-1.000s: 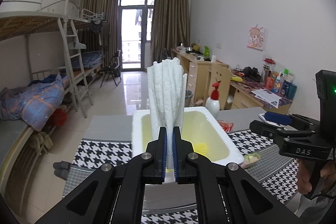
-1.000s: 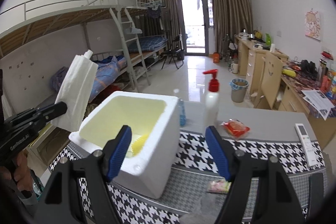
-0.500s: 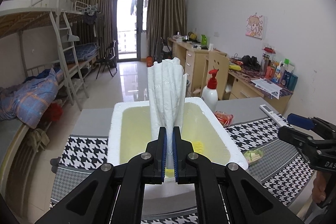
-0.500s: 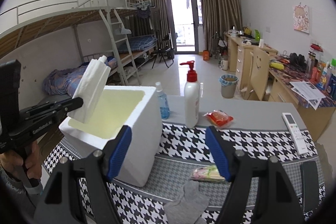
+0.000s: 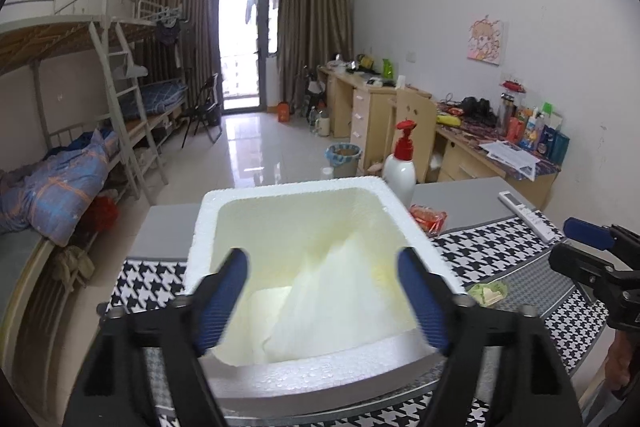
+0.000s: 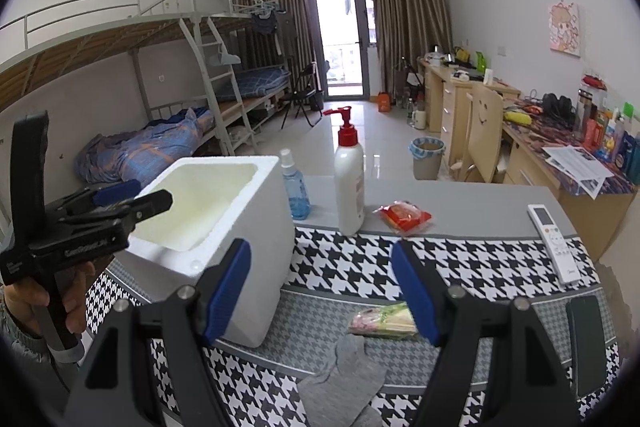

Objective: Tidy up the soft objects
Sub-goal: 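Lower the white tissues into the foam box and open the left tool, then withdraw both tools from the box toward the grey sock and snack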

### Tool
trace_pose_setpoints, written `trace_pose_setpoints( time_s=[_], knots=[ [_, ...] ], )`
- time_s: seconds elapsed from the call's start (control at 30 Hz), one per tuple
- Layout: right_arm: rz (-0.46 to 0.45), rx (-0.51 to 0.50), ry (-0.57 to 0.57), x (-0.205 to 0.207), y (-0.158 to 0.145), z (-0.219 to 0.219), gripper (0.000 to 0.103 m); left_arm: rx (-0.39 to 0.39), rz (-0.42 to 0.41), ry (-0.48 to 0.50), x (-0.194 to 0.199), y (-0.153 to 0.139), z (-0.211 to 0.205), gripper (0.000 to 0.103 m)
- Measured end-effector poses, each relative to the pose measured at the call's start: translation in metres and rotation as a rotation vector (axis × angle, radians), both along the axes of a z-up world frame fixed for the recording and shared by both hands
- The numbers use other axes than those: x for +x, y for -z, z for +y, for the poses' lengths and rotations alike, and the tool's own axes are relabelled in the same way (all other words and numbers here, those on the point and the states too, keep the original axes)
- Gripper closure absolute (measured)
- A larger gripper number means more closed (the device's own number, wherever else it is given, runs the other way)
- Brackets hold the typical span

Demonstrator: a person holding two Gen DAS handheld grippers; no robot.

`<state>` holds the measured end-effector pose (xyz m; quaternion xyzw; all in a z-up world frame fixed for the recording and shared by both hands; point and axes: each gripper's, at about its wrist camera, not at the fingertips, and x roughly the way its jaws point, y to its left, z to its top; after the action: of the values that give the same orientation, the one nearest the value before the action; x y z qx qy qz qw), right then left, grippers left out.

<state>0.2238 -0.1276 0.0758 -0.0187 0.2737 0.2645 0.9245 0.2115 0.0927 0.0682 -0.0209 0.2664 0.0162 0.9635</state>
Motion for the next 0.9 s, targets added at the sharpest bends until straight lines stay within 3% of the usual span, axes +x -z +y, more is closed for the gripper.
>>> trace_pose_setpoints(
  time_s=[0.23,0.9],
  knots=[
    [-0.015,-0.004,0.007,-0.008,-0.001,-0.005,0.027,-0.01,-0.03,0.004,-0.009,-0.005,-0.005,0.002],
    [-0.055,0.007,0.047,-0.047,-0.004,-0.035,0.027,-0.012,-0.149,0.07,-0.076,-0.027,-0.034,0.001]
  ],
)
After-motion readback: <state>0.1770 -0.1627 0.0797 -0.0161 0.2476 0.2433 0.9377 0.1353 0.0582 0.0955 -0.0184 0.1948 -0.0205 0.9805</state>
